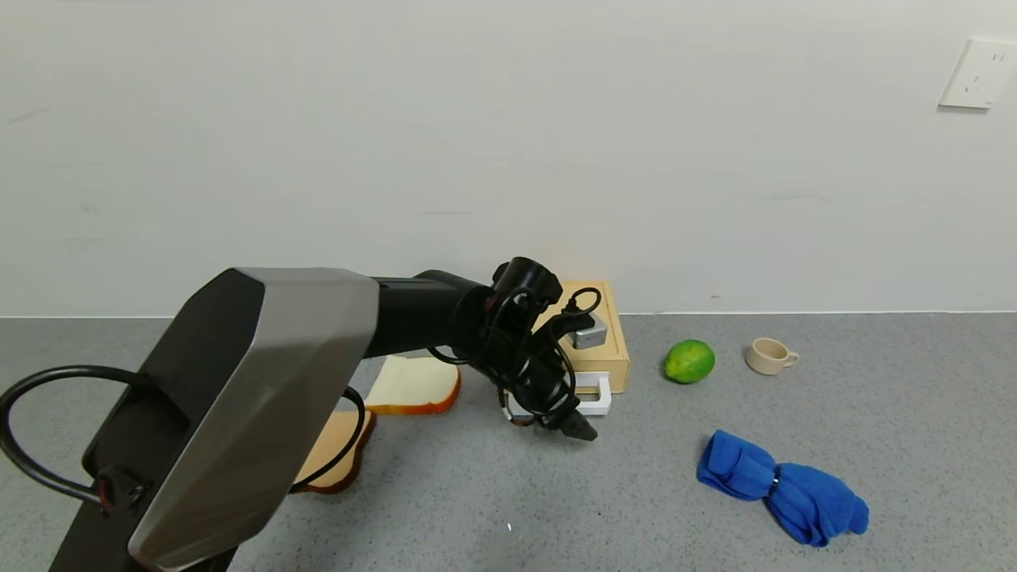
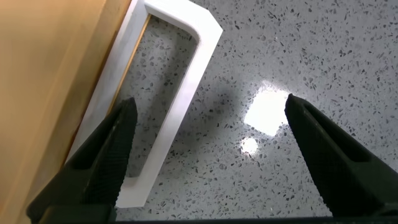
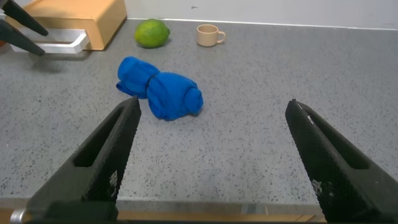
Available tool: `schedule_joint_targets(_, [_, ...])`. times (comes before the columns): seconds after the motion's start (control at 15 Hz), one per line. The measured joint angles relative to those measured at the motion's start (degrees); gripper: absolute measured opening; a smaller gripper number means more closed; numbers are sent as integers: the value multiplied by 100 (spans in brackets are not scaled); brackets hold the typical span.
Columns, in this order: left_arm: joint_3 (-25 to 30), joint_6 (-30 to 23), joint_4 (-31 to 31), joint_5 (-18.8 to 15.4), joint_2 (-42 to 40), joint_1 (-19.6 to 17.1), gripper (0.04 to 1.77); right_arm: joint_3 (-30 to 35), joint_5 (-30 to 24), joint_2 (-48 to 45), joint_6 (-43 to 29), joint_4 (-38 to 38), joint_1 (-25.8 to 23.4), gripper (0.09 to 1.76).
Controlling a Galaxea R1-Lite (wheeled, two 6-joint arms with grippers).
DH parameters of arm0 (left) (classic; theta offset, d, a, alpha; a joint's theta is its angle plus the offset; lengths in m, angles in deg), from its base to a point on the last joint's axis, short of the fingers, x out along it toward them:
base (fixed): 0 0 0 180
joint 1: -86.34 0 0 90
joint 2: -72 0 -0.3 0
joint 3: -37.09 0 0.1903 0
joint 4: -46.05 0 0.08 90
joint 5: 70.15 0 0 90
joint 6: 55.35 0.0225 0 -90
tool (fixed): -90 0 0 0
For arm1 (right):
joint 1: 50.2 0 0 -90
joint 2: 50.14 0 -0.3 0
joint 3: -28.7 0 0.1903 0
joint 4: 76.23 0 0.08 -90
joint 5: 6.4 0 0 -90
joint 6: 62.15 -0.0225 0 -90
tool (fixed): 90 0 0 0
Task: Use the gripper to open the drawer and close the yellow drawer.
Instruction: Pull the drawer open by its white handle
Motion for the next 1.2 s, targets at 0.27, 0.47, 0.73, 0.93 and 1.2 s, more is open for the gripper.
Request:
schedule_joint_targets(0.27, [33,0,-12,-18,80,22,172,0,2,0,2,0,0,171])
schedule_joint_targets(0.47, [41,-1,-56,-84,128,26,172,0,0,0,5,0,0,171])
schedule_joint_targets(0.73, [59,10,-45,-184,168,26,172,0,0,0,2,0,0,171])
schedule_joint_targets(0.93, [99,137,-22,-223,183,66,172,0,2,0,2,-2,0,171])
schedule_joint_targets(1.2, [151,256,-37,-195,191,118,172,0,2,0,2,0,0,171])
